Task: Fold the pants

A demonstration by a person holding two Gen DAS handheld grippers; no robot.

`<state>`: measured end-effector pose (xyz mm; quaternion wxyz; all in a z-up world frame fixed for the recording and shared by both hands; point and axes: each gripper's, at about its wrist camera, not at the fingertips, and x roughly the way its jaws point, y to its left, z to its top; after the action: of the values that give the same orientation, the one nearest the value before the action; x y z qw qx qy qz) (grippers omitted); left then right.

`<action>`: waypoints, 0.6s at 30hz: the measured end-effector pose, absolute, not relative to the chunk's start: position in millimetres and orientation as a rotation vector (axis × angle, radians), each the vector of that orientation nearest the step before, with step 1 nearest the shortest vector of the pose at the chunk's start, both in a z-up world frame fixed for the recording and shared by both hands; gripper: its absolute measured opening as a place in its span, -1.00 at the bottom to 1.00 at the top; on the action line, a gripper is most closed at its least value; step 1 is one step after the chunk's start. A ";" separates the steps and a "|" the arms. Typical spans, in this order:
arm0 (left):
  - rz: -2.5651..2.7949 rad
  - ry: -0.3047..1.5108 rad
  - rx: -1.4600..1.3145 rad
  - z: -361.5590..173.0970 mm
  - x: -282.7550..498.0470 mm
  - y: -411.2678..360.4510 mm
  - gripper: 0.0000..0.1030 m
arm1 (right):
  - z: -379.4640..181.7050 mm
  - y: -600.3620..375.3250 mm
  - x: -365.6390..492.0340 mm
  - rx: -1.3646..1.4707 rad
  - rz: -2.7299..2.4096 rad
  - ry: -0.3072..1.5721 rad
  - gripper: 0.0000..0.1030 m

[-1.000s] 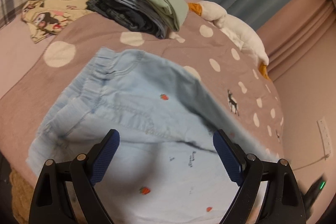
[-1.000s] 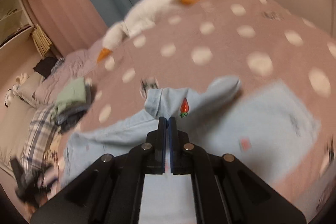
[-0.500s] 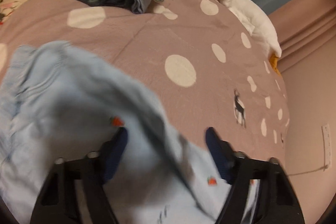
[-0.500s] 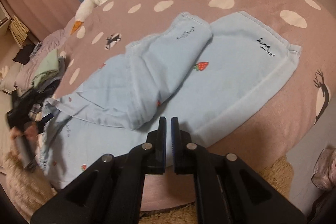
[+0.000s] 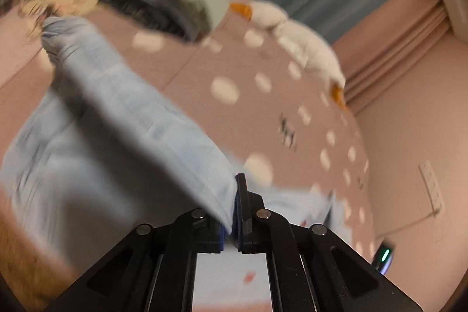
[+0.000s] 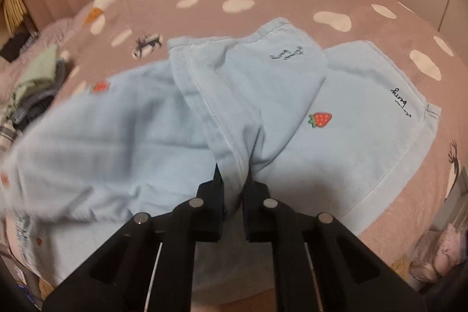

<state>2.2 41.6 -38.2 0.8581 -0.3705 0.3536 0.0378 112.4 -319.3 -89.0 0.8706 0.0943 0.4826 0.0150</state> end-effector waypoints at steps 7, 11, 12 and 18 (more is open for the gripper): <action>0.142 0.862 -0.896 -86.5 -27.0 76.7 -0.29 | -38.9 -384.6 97.9 0.343 -0.021 0.862 -0.87; 0.216 0.792 -0.899 -80.1 -26.1 107.4 0.12 | -54.7 -404.3 87.4 0.340 -0.083 0.904 -0.87; 0.239 0.796 -0.884 -82.6 -23.0 116.4 0.12 | -65.7 -409.4 86.1 0.360 -0.087 0.936 -0.86; 0.284 0.831 -0.884 -98.6 -28.9 135.7 -0.59 | -82.2 -403.2 92.2 0.204 -0.152 1.002 -0.24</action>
<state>-28.9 135.7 -98.6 0.8122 -0.4138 0.3892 0.1329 92.2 -403.2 -82.2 0.8693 0.0974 0.4792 -0.0726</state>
